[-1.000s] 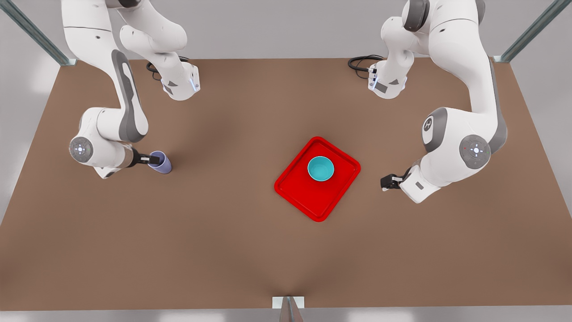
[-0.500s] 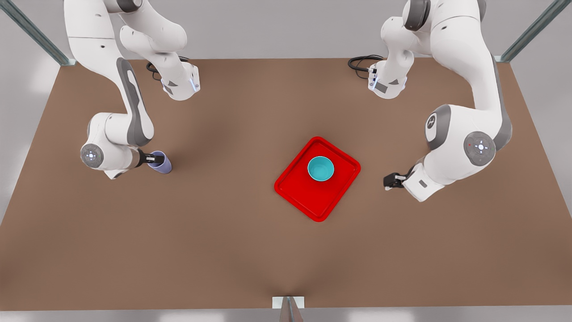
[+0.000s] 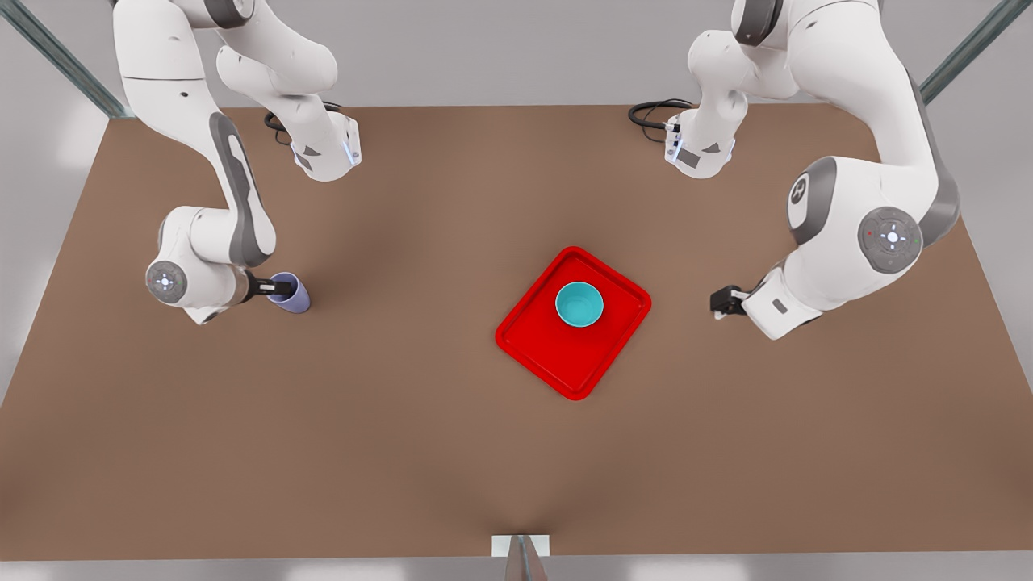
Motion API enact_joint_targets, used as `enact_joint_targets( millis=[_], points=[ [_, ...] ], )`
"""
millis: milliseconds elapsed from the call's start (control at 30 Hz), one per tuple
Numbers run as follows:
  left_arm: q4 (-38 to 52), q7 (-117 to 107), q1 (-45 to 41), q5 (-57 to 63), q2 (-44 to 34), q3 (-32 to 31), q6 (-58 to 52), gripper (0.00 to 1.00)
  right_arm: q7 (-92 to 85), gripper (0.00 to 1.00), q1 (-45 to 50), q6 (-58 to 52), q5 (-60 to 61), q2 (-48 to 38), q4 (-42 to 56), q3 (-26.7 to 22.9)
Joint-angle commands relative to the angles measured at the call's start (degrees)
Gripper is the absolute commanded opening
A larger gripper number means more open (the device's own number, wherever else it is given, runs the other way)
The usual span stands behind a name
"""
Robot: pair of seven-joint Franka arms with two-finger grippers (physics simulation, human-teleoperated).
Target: Place the bowl on the tray with the left arm and the cup on the tray with the right arm
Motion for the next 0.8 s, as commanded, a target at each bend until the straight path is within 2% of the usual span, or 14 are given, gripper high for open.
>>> enact_joint_targets(
  millis=[0,67,367,433,500,533,567,633,767],
  points=[
    [0.0,-0.09,-0.02,0.22,-0.2,-0.03,-0.15,1.0,0.0,1.0,-0.02,-0.03,0.06,0.0,0.04,0.0],
    [0.0,-0.44,-0.02,-0.13,-1.16,-0.03,-5.07,1.0,0.0,1.0,-0.02,0.76,0.06,0.44,-0.75,0.0],
    [0.0,-0.35,-0.02,-0.48,-1.25,-0.38,-3.93,1.0,0.0,1.0,-0.81,2.69,0.15,1.49,-2.6,0.0],
    [0.09,-0.18,-0.02,-0.48,-1.25,-0.38,-3.93,1.0,0.0,0.9,-0.81,3.31,0.15,1.76,-2.69,0.0],
    [0.09,-0.53,-0.02,-0.48,-1.17,-0.38,-3.93,1.0,0.0,0.86,-0.81,3.31,0.15,2.37,-2.69,0.0],
    [0.0,-0.53,-0.02,-0.48,-1.17,-0.38,-3.93,1.0,0.0,0.76,-0.81,3.31,0.15,2.81,-2.69,0.0],
    [0.0,-0.53,-0.02,-0.48,-1.17,-0.38,-3.93,1.0,0.0,0.57,-0.73,3.31,0.23,3.08,-2.69,0.0],
    [0.0,-0.53,-0.1,-0.57,-1.08,-0.38,-3.93,1.0,0.0,0.26,-0.72,3.31,0.5,3.51,-2.51,0.0],
    [0.09,-0.53,-0.02,-0.57,-1.08,-0.47,-3.93,1.0,-0.09,0.27,-0.81,3.22,0.5,3.52,-2.33,0.0]
  ],
)
